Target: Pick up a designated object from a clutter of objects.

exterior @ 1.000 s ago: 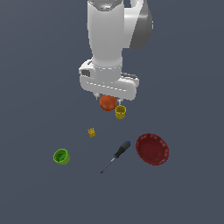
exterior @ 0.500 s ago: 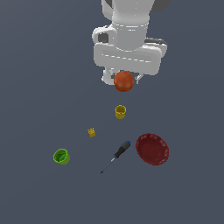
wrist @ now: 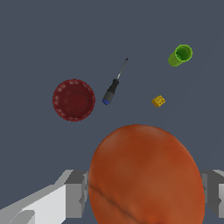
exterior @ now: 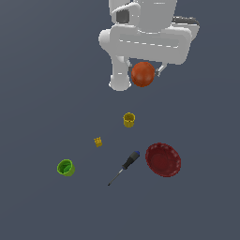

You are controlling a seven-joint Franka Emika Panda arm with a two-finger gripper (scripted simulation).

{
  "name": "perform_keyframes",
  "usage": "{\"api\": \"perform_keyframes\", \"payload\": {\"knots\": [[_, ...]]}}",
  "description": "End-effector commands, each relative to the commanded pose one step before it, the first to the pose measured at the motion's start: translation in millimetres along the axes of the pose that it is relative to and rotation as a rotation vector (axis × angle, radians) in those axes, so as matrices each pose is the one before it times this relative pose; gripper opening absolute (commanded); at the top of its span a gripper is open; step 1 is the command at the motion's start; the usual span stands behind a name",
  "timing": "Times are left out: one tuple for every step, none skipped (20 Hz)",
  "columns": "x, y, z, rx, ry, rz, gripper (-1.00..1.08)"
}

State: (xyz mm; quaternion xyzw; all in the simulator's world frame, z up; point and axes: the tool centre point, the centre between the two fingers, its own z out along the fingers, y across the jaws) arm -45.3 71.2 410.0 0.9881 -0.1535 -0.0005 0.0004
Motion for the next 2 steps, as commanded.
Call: {"api": "perform_keyframes", "payload": {"knots": [[-0.77,-1.94,-4.31,0.00091,0.00076,0.00085,-1.0],[-0.05,-0.16,-0.22,0.0,0.0,0.0,-1.0]]}}
